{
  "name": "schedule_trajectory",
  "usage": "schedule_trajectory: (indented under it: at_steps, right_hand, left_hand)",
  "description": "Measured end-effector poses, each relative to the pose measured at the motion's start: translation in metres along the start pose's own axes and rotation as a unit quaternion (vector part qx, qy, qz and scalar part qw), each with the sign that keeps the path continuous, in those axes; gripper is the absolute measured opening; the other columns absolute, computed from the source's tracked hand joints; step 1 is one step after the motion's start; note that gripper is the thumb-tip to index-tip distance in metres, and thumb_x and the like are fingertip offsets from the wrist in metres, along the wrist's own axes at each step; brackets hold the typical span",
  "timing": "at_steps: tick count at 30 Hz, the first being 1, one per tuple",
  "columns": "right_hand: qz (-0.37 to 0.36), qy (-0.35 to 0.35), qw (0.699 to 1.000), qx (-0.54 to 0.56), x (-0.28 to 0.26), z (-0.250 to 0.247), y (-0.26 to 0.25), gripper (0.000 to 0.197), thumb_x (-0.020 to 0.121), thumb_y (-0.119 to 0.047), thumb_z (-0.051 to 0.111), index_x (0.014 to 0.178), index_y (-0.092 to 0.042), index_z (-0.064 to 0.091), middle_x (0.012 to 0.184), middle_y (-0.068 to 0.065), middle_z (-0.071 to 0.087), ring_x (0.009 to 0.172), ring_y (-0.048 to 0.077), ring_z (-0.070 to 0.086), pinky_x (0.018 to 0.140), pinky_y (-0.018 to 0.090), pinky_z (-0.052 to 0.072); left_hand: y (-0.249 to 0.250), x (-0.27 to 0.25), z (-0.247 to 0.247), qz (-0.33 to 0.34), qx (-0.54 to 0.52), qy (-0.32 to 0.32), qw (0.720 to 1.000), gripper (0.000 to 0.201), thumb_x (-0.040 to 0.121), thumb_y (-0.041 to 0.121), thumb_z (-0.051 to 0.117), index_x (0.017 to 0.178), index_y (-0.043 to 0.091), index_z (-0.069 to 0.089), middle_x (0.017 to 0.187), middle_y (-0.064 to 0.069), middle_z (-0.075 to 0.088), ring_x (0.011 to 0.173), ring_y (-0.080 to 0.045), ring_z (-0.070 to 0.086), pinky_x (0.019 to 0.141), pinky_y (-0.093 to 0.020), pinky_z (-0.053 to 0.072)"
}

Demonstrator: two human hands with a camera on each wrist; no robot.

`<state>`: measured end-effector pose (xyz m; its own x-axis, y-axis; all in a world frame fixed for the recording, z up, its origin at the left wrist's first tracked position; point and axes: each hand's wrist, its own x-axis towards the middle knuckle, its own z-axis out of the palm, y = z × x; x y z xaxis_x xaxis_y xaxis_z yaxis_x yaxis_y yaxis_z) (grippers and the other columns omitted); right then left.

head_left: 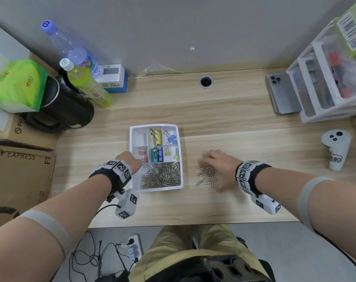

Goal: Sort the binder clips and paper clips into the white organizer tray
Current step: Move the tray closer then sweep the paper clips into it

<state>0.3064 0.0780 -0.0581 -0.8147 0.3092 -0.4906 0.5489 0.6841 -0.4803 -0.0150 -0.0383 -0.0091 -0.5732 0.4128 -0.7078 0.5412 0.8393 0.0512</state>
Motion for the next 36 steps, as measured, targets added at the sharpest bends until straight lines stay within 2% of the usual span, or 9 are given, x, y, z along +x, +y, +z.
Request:
schedule_trajectory:
  at_steps: [3,6,10,16,18,27,29,32,36]
  right_hand:
    - [-0.014,-0.015,0.999,-0.029,0.004,0.007,-0.006,0.105,0.054,-0.049,0.084,0.145,-0.03,0.035,0.13,-0.002,0.036,0.118,0.017,0.034,0.1,0.034,0.043]
    - [-0.02,0.001,1.0,-0.015,0.006,0.009,-0.008,0.085,0.065,-0.043,0.081,0.141,-0.031,0.043,0.126,0.0,0.039,0.115,0.019,0.035,0.099,0.039,0.044]
    - [-0.025,0.012,1.0,0.002,0.005,0.006,-0.009,0.067,0.074,-0.033,0.08,0.135,-0.029,0.051,0.126,0.002,0.042,0.115,0.02,0.036,0.1,0.04,0.041]
    - [-0.032,0.024,0.999,0.015,0.006,0.006,-0.01,0.08,0.072,-0.032,0.082,0.142,-0.032,0.043,0.133,0.001,0.039,0.12,0.02,0.035,0.105,0.034,0.037]
    - [-0.032,0.015,0.999,0.009,0.007,0.005,-0.011,0.076,0.074,-0.032,0.081,0.141,-0.031,0.046,0.132,0.001,0.039,0.118,0.02,0.036,0.104,0.034,0.038]
    - [-0.042,0.045,0.997,0.043,0.006,0.007,-0.015,0.026,0.083,-0.022,0.074,0.109,-0.023,0.07,0.114,-0.001,0.052,0.107,0.02,0.045,0.097,0.037,0.043]
    - [-0.039,0.047,0.997,0.049,0.005,0.007,-0.015,0.022,0.084,-0.018,0.072,0.107,-0.02,0.072,0.112,0.0,0.055,0.108,0.02,0.046,0.096,0.031,0.041]
    - [-0.035,0.063,0.996,0.05,0.003,0.005,-0.017,0.016,0.084,-0.012,0.07,0.1,-0.014,0.073,0.103,0.0,0.056,0.104,0.019,0.047,0.087,0.022,0.033]
    - [-0.003,0.048,0.997,0.057,0.003,0.003,-0.022,0.014,0.078,-0.006,0.064,0.089,-0.011,0.073,0.099,0.003,0.063,0.098,0.024,0.057,0.086,0.033,0.048]
  left_hand:
    - [0.0,0.0,0.0,-0.001,-0.003,-0.001,1.0,0.016,0.086,0.018,0.053,0.075,0.008,0.05,0.071,-0.01,0.058,0.061,-0.024,0.056,0.055,-0.027,0.044]
    - [0.0,0.001,0.001,-0.002,-0.003,0.001,1.0,0.016,0.087,0.018,0.053,0.075,0.008,0.049,0.072,-0.009,0.058,0.063,-0.024,0.057,0.055,-0.027,0.044]
    - [-0.001,0.002,0.002,-0.002,-0.008,0.006,1.0,0.016,0.087,0.018,0.053,0.076,0.007,0.052,0.07,-0.009,0.057,0.061,-0.023,0.056,0.054,-0.027,0.043]
    - [-0.002,0.002,0.002,-0.001,-0.004,0.003,1.0,0.015,0.085,0.017,0.053,0.076,0.006,0.052,0.07,-0.009,0.058,0.062,-0.025,0.057,0.056,-0.027,0.044]
    - [-0.002,0.002,0.002,0.001,-0.005,0.006,1.0,0.016,0.085,0.017,0.053,0.074,0.006,0.051,0.068,-0.009,0.057,0.06,-0.024,0.056,0.054,-0.026,0.043]
    - [-0.003,0.002,0.003,0.006,-0.01,0.009,1.0,0.015,0.086,0.017,0.052,0.074,0.007,0.049,0.071,-0.008,0.056,0.06,-0.023,0.054,0.054,-0.026,0.043]
    - [-0.003,0.002,0.004,0.006,-0.009,0.011,1.0,0.016,0.086,0.017,0.052,0.074,0.007,0.05,0.07,-0.008,0.055,0.06,-0.023,0.054,0.054,-0.026,0.043]
    - [-0.003,0.002,0.004,0.005,-0.008,0.013,1.0,0.017,0.086,0.017,0.052,0.072,0.008,0.049,0.07,-0.008,0.056,0.06,-0.022,0.054,0.055,-0.027,0.043]
    - [-0.002,0.002,0.003,0.005,-0.013,0.01,1.0,0.018,0.087,0.018,0.053,0.072,0.009,0.048,0.07,-0.008,0.055,0.06,-0.021,0.054,0.055,-0.027,0.044]
